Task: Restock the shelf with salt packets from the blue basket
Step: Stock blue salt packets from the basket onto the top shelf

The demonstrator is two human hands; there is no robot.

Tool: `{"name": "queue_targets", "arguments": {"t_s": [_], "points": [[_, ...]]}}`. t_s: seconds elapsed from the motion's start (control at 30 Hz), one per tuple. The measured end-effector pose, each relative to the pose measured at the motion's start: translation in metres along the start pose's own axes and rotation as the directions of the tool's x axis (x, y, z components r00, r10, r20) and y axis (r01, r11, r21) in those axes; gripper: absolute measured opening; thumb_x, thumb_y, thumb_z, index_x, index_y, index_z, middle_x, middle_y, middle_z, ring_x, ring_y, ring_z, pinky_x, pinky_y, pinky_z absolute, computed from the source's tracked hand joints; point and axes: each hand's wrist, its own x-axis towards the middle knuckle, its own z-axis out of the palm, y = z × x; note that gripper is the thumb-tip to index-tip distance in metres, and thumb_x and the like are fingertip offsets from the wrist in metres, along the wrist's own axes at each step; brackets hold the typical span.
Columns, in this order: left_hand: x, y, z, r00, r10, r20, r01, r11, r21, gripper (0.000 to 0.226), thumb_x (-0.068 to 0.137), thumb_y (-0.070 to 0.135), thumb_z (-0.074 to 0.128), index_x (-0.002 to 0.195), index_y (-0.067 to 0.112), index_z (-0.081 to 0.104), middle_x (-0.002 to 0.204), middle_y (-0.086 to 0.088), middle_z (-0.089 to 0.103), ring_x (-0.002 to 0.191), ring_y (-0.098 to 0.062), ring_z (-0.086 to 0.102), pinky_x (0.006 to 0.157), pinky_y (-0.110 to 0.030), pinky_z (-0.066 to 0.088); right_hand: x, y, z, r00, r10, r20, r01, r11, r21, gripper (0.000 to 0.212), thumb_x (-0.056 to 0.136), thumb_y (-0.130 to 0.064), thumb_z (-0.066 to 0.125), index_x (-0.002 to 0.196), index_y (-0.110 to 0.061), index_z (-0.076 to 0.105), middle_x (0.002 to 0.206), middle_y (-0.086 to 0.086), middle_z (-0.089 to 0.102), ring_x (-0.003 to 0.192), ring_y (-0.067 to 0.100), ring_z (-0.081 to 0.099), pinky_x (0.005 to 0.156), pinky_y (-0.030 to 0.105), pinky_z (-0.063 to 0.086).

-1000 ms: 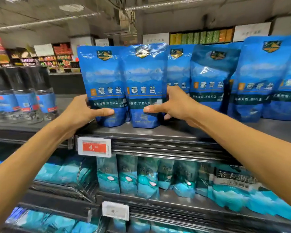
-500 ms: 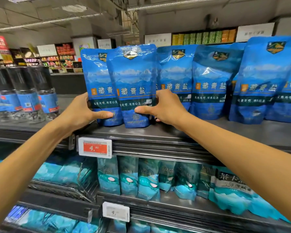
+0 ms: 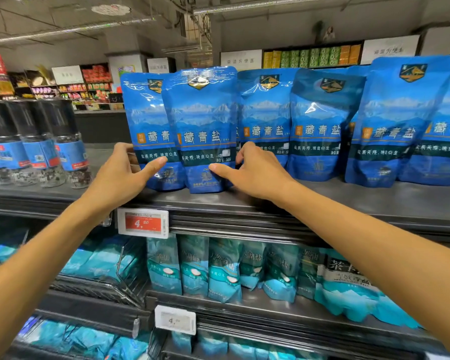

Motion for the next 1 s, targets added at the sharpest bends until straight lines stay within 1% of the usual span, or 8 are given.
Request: {"name": "queue_targets", "arguments": {"t_s": [0.1,0.17,0.3,0.43,0.6,0.7,0.83,1.0], "points": [[-0.007,0.0,-0.002,0.992,0.029,-0.123,-0.031,0.999,-0.012,0.063,0.076,0.07,0.061,0.118,0.024,0.047,0.1,0.018,0.059,0.09,0.005,0.058,0.076,-0.022,0.046,-0.01,0.001,0.0,1.0,0.008,0.002,-0.008,0.997,0.071,0.067,0.088,-0.063,0.063,0.119,-0.006,0.045,0.091,0.0,0.057,0.096,0.023,0.056,0.07,0.036,0.045],[-0.017,-0.001,-0.006,0.97,0.081,-0.229,-0.088,0.996,-0.019,0.046,0.089,0.059,0.063,0.116,0.024,0.052,0.1,0.02,0.06,0.09,0.009,0.058,0.078,-0.016,0.045,-0.02,0.001,0.0,1.0,-0.019,0.004,0.019,0.994,0.11,0.052,0.091,-0.054,0.064,0.112,-0.009,0.047,0.09,-0.003,0.052,0.099,0.023,0.053,0.067,0.03,0.042],[-0.054,0.003,-0.015,0.916,0.146,-0.374,-0.193,0.977,-0.09,0.015,0.094,0.049,0.057,0.095,0.035,0.062,0.093,0.016,0.067,0.086,0.004,0.061,0.079,-0.015,0.047,-0.056,-0.015,-0.008,0.983,-0.168,-0.08,0.186,0.915,0.358,0.021,0.094,-0.034,0.067,0.09,-0.019,0.053,0.075,-0.007,0.054,0.067,0.006,0.049,0.065,0.028,0.042],[-0.114,0.005,-0.005,0.917,0.146,-0.371,-0.213,0.966,-0.144,0.012,0.095,0.046,0.055,0.09,0.037,0.062,0.088,0.013,0.069,0.081,-0.008,0.063,0.074,-0.019,0.049,-0.114,-0.028,0.008,0.943,-0.315,-0.106,0.308,0.712,0.631,0.014,0.093,-0.022,0.066,0.083,-0.017,0.057,0.069,-0.002,0.056,0.066,0.031,0.055,0.064,0.042,0.049],[-0.207,-0.025,0.02,0.958,-0.05,-0.283,-0.043,0.948,-0.314,0.013,0.096,0.04,0.056,0.093,0.031,0.066,0.092,0.009,0.072,0.085,-0.005,0.067,0.075,-0.015,0.05,-0.173,-0.01,0.072,0.961,-0.243,0.133,0.045,0.61,0.791,0.008,0.093,-0.023,0.064,0.085,-0.023,0.062,0.073,0.005,0.062,0.061,0.017,0.058,0.056,0.024,0.048],[-0.277,-0.057,0.029,0.938,-0.249,-0.241,0.142,0.91,-0.389,0.016,0.095,0.029,0.056,0.09,0.019,0.067,0.087,0.007,0.073,0.076,0.001,0.063,0.073,-0.01,0.047,-0.212,0.016,0.124,0.955,-0.119,0.272,-0.148,0.604,0.783,0.027,0.098,-0.01,0.063,0.078,-0.028,0.064,0.068,0.006,0.065,0.058,0.015,0.061,0.05,0.016,0.045],[-0.375,-0.091,0.034,0.825,-0.519,-0.225,0.393,0.811,-0.433,0.016,0.093,0.022,0.054,0.089,0.013,0.066,0.078,0.011,0.072,0.071,0.001,0.063,0.064,-0.013,0.047,-0.279,0.056,0.183,0.898,0.017,0.439,-0.353,0.624,0.697,0.029,0.098,-0.005,0.06,0.075,-0.022,0.063,0.062,0.009,0.064,0.053,0.016,0.062,0.047,0.023,0.045],[-0.5,-0.103,0.032,0.537,-0.814,-0.221,0.652,0.566,-0.503,0.016,0.103,0.01,0.053,0.094,0.009,0.066,0.078,0.001,0.073,0.069,-0.013,0.063,0.054,-0.027,0.048,-0.356,0.085,0.221,0.784,0.062,0.617,-0.509,0.634,0.582,0.023,0.099,-0.016,0.061,0.078,-0.025,0.064,0.058,0.007,0.062,0.055,0.022,0.059,0.048,0.028,0.048]]}}
